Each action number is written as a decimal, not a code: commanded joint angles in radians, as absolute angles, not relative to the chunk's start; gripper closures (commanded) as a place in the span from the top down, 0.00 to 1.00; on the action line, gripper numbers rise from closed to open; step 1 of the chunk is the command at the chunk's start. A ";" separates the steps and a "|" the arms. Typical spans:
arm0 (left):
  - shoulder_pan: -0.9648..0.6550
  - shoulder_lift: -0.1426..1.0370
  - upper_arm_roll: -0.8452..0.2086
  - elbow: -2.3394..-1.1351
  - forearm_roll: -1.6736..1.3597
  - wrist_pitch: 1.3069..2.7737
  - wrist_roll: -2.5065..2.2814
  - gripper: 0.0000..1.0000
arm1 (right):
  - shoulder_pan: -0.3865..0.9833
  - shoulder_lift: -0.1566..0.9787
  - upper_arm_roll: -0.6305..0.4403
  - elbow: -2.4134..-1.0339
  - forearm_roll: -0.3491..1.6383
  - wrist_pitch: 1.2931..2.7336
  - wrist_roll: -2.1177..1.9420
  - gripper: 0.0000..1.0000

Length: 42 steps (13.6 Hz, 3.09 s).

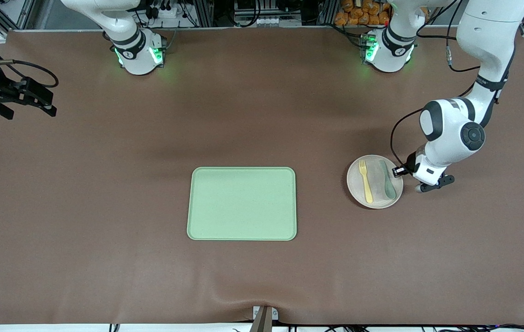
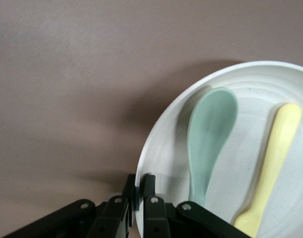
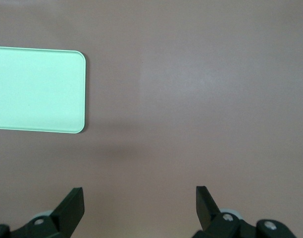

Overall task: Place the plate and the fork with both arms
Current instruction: 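Close the left gripper on the white plate's rim, then carry the plate with the left gripper over the green tray, then lower the plate onto the tray and open the left gripper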

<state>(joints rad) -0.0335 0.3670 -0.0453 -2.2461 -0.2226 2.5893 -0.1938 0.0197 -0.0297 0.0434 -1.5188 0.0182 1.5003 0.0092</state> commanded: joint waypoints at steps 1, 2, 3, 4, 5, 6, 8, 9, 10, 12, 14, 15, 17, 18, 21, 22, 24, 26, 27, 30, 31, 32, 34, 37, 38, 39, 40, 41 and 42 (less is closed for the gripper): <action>-0.029 0.373 -0.089 -2.200 -0.241 2.591 -0.193 0.00 | 0.014 -0.058 0.046 -1.548 0.031 1.505 -0.003 1.00; -0.028 0.371 -0.106 -2.183 -0.241 2.588 -0.198 0.00 | 0.014 -0.058 0.046 -1.548 0.031 1.505 -0.003 1.00; -0.028 0.373 -0.118 -2.159 -0.242 2.571 -0.199 0.00 | 0.014 -0.057 0.046 -1.548 0.031 1.506 -0.003 1.00; -0.028 0.374 -0.130 -2.122 -0.244 2.539 -0.201 0.00 | 0.014 -0.057 0.046 -1.548 0.031 1.506 -0.003 1.00; -0.029 0.376 -0.141 -2.082 -0.255 2.495 -0.201 0.00 | 0.014 -0.057 0.046 -1.548 0.031 1.508 -0.003 1.00; -0.035 0.376 -0.153 -2.039 -0.258 2.441 -0.201 0.00 | 0.015 -0.055 0.046 -1.548 0.031 1.508 -0.005 1.00; -0.049 0.379 -0.187 -1.962 -0.258 2.370 -0.206 0.00 | 0.015 -0.055 0.048 -1.548 0.034 1.505 -0.005 1.00; -0.061 0.386 -0.199 -1.918 -0.258 2.346 -0.210 0.00 | 0.015 -0.055 0.048 -1.548 0.034 1.505 -0.005 1.00; -0.087 0.406 -0.202 -1.873 -0.258 2.336 -0.216 0.00 | 0.015 -0.055 0.048 -1.548 0.035 1.505 -0.005 1.00; -0.177 0.474 -0.201 -1.771 -0.256 2.335 -0.282 0.00 | 0.015 -0.055 0.048 -1.548 0.035 1.505 -0.005 1.00; -0.248 0.561 -0.199 -1.656 -0.242 2.335 -0.400 0.00 | 0.015 -0.055 0.048 -1.548 0.035 1.506 -0.005 1.00; -0.280 0.605 -0.198 -1.604 -0.239 2.335 -0.438 0.00 | 0.015 -0.055 0.048 -1.548 0.035 1.506 -0.005 1.00; -0.337 0.685 -0.190 -1.518 -0.238 2.336 -0.477 0.00 | 0.015 -0.055 0.048 -1.548 0.035 1.508 -0.005 1.00; -0.348 0.722 -0.190 -1.476 -0.241 2.338 -0.486 0.00 | 0.015 -0.055 0.048 -1.548 0.035 1.508 -0.005 1.00; -0.393 0.799 -0.189 -1.424 -0.241 2.385 -0.544 0.00 | 0.015 -0.054 0.048 -1.546 0.035 1.512 -0.005 1.00; -0.403 0.814 -0.190 -1.424 -0.241 2.419 -0.566 0.00 | 0.015 -0.054 0.048 -1.546 0.035 1.513 -0.005 1.00; -0.426 0.844 -0.189 -1.425 -0.239 2.466 -0.598 0.00 | 0.015 -0.054 0.048 -1.546 0.035 1.509 -0.005 1.00; -0.443 0.861 -0.190 -1.427 -0.239 2.485 -0.617 0.00 | 0.012 -0.054 0.046 -1.548 0.035 1.509 -0.005 1.00; -0.446 0.862 -0.189 -1.428 -0.239 2.488 -0.618 0.00 | 0.014 -0.054 0.048 -1.548 0.035 1.508 -0.005 1.00; -0.448 0.851 -0.189 -1.431 -0.241 2.488 -0.623 1.00 | 0.012 -0.054 0.048 -1.548 0.035 1.506 -0.003 1.00; -0.446 0.841 -0.189 -1.431 -0.238 2.487 -0.653 1.00 | 0.012 -0.054 0.048 -1.548 0.035 1.506 -0.003 1.00; -0.445 0.822 -0.184 -1.431 -0.233 2.484 -0.678 1.00 | 0.014 -0.054 0.048 -1.548 0.035 1.506 -0.005 1.00; -0.430 0.770 -0.180 -1.434 -0.215 2.465 -0.693 1.00 | 0.017 -0.052 0.048 -1.546 0.035 1.508 -0.005 1.00; -0.379 0.634 -0.169 -1.436 -0.209 2.297 -0.707 1.00 | 0.021 -0.029 0.048 -1.543 0.057 1.508 -0.002 1.00; -0.353 0.585 -0.166 -1.436 -0.203 2.231 -0.707 1.00 | 0.023 -0.025 0.046 -1.543 0.057 1.506 -0.002 1.00; -0.327 0.537 -0.166 -1.436 -0.190 2.174 -0.706 1.00 | 0.025 -0.008 0.048 -1.543 0.057 1.506 -0.003 1.00; -0.293 0.494 -0.166 -1.436 -0.177 2.121 -0.704 1.00 | 0.029 0.001 0.048 -1.543 0.057 1.506 -0.003 1.00; -0.260 0.451 -0.166 -1.434 -0.172 2.053 -0.701 1.00 | 0.031 0.009 0.048 -1.543 0.055 1.505 -0.002 1.00; -0.224 0.413 -0.166 -1.434 -0.170 1.989 -0.700 1.00 | 0.032 0.014 0.048 -1.543 0.057 1.505 -0.003 1.00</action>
